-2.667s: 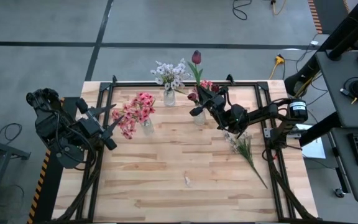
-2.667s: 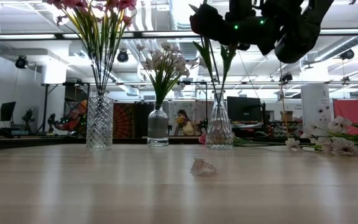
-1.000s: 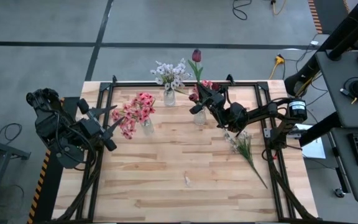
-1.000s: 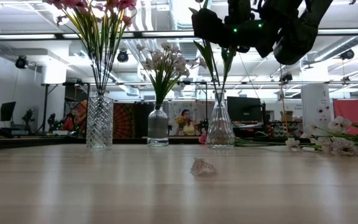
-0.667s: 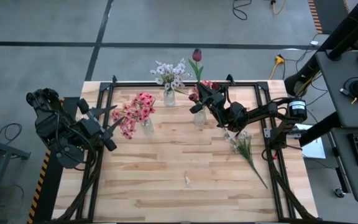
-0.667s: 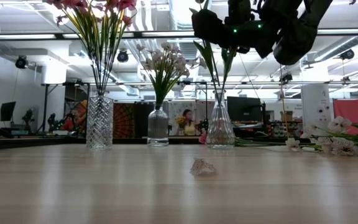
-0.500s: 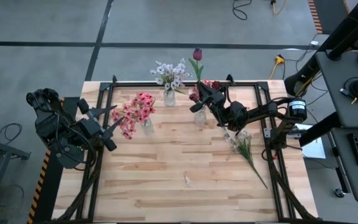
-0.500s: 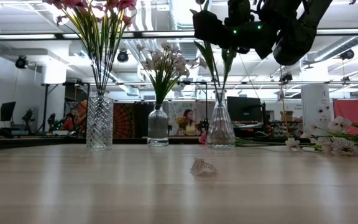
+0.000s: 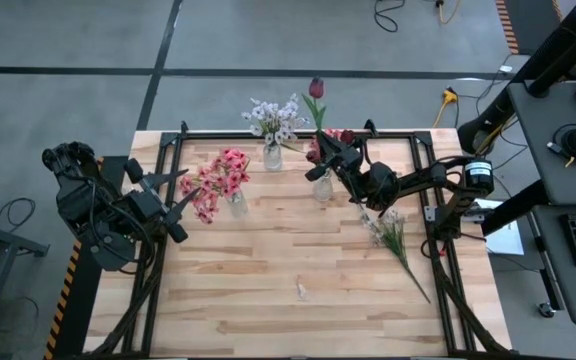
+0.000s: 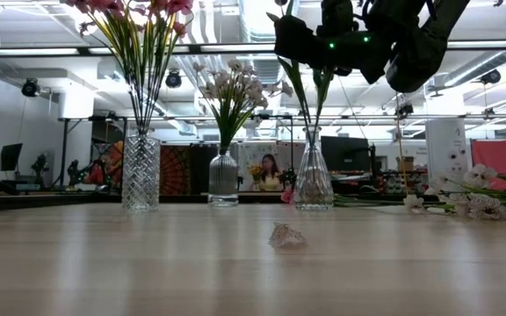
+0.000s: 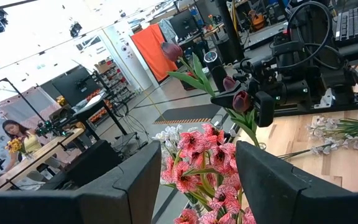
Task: Sort flowers into vase by color
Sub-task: Put the red tulip into the bottom right transparent vase
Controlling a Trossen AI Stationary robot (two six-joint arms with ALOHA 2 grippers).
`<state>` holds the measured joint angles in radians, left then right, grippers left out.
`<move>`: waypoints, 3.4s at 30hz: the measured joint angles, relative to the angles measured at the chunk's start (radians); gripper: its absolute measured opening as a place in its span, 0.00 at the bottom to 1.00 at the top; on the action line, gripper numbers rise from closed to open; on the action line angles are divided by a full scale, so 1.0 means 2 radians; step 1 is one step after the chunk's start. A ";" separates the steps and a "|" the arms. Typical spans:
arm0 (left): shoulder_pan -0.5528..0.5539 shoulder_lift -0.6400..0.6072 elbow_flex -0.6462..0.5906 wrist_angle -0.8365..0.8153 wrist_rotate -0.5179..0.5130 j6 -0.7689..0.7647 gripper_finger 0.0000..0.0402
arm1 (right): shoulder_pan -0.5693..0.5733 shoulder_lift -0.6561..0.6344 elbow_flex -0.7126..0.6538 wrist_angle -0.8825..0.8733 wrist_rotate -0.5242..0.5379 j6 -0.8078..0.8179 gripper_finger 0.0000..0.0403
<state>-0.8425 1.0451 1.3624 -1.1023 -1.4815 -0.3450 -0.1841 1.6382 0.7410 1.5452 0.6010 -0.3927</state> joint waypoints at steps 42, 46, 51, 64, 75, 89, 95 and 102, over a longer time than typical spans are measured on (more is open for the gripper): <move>0.000 0.000 0.000 0.000 0.000 0.009 0.47 | 0.126 -0.098 0.000 -0.071 0.067 -0.106 0.23; 0.000 0.000 0.000 0.000 0.002 0.009 0.47 | 0.146 -0.145 0.000 -0.151 0.100 -0.088 0.27; 0.000 0.000 0.000 0.000 0.006 0.009 0.47 | 0.159 -0.207 0.000 -0.303 0.093 -0.061 0.36; 0.000 0.000 0.000 0.000 0.030 0.011 0.47 | 0.183 -0.286 -0.005 -0.645 0.085 0.074 0.44; 0.000 0.000 0.000 0.001 0.030 0.009 0.47 | 0.181 -0.238 -0.009 -0.635 0.141 0.073 0.32; 0.000 0.000 0.000 0.001 0.030 0.009 0.47 | 0.180 -0.241 -0.008 -0.607 0.158 0.052 0.08; 0.000 0.000 0.000 0.001 0.030 0.009 0.47 | 0.180 -0.240 -0.008 -0.607 0.158 0.052 0.03; 0.000 0.000 0.000 0.001 0.030 0.009 0.47 | 0.180 -0.241 -0.008 -0.568 0.158 0.029 0.02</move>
<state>-0.8425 1.0459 1.3624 -1.1007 -1.4220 -0.3267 0.1764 1.1557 0.7257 0.4096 0.9176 -0.3356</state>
